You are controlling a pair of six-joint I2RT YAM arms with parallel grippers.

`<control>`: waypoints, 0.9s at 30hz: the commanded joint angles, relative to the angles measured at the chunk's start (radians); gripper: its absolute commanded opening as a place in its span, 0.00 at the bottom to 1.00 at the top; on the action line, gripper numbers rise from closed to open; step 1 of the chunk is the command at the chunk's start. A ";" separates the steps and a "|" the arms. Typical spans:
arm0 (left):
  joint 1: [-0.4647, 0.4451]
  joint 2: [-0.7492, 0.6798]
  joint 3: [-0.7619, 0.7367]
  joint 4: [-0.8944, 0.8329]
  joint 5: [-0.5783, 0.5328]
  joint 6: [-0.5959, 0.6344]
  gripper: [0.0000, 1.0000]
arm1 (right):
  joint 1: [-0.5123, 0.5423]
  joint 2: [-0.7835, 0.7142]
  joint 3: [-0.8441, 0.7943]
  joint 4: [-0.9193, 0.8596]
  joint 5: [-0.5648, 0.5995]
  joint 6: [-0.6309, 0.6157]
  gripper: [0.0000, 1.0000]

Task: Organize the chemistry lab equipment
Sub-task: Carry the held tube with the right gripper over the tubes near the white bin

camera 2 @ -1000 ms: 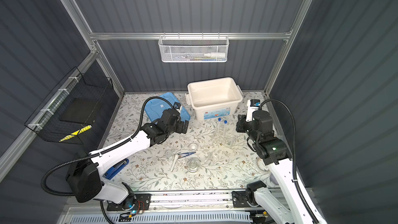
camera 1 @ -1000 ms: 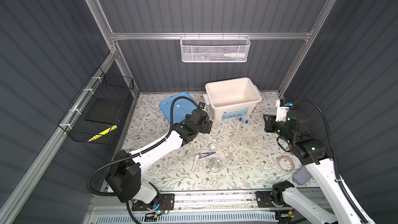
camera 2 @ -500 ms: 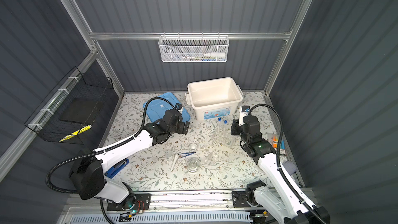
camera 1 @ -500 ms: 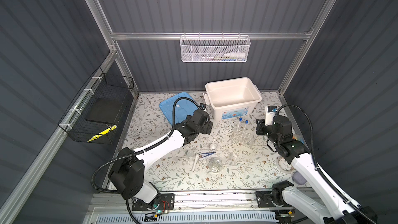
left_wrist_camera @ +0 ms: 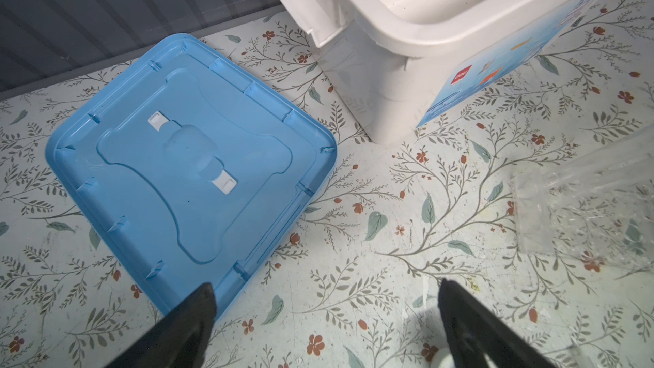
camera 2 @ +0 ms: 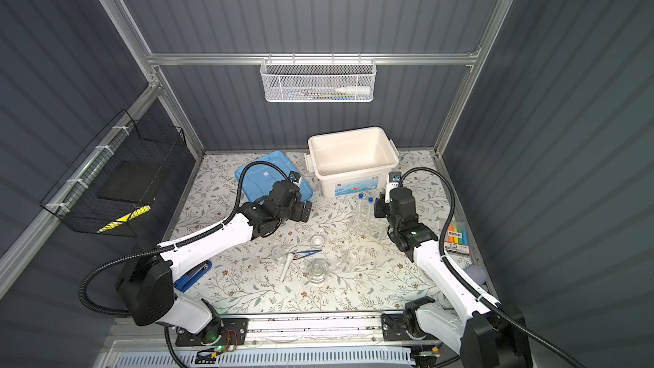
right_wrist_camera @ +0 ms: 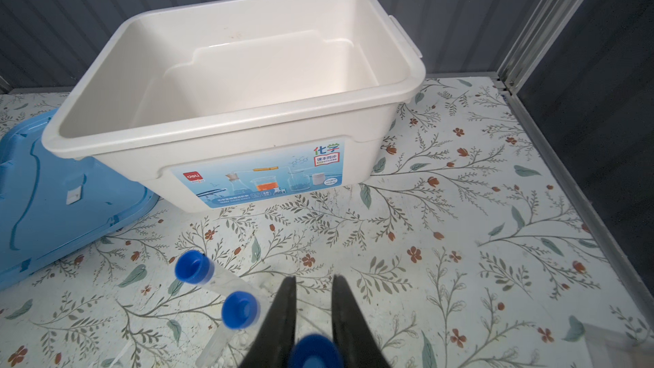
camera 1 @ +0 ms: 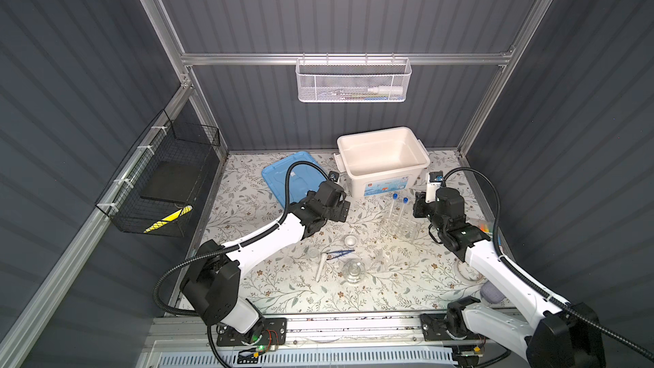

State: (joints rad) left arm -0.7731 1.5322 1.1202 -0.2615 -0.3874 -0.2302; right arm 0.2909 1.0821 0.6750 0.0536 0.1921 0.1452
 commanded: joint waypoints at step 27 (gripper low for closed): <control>0.004 0.000 -0.018 0.016 0.021 -0.027 1.00 | 0.017 -0.051 -0.018 -0.034 0.060 -0.022 0.21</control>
State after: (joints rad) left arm -0.7731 1.5322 1.1095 -0.2466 -0.3805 -0.2413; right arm 0.3023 1.0504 0.6460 0.0525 0.2337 0.1303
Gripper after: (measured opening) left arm 0.997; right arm 0.208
